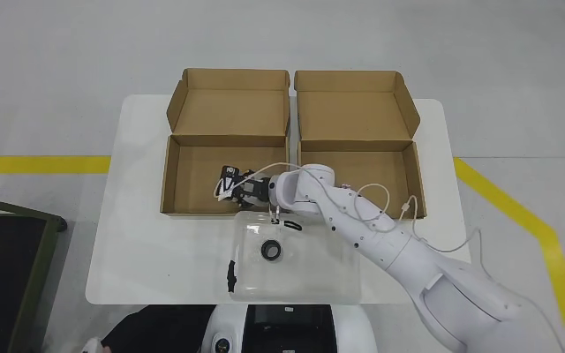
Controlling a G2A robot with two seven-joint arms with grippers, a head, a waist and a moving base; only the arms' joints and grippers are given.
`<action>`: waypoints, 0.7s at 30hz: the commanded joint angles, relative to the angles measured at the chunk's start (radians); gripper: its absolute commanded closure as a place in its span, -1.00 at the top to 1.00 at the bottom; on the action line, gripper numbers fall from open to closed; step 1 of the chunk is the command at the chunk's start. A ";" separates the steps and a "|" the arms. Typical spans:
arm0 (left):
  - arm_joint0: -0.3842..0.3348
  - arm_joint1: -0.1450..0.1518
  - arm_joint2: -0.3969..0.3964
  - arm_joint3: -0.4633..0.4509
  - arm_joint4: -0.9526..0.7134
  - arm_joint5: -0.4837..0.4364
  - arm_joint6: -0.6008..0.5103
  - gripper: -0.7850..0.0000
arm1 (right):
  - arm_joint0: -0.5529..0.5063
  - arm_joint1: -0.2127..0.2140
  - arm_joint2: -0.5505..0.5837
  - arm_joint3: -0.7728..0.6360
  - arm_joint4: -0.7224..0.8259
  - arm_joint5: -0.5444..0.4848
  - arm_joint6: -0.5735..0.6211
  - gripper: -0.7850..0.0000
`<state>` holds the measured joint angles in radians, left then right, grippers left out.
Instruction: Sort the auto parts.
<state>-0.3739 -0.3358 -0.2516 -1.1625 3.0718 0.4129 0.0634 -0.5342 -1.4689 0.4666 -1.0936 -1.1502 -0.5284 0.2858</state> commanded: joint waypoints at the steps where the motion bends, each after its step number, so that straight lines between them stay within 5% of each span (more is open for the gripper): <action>1: 0.000 0.000 0.000 0.000 0.000 0.000 0.000 1.00 | 0.001 -0.005 0.000 0.011 -0.008 -0.001 0.005 -1.00; 7: 0.000 0.000 0.000 0.000 0.000 0.000 0.000 1.00 | 0.000 -0.017 0.006 0.032 -0.030 -0.004 0.013 -0.78; 10: 0.000 0.000 0.000 0.000 0.000 0.000 0.000 1.00 | -0.004 -0.019 0.017 0.040 -0.030 -0.006 0.016 -0.31; 21: 0.000 0.000 0.000 0.000 0.000 0.000 0.000 1.00 | -0.031 -0.006 0.080 -0.017 -0.058 -0.022 0.028 -0.02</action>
<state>-0.3739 -0.3358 -0.2516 -1.1625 3.0718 0.4129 0.0634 -0.5615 -1.4779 0.5375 -1.0947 -1.2044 -0.5496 0.3141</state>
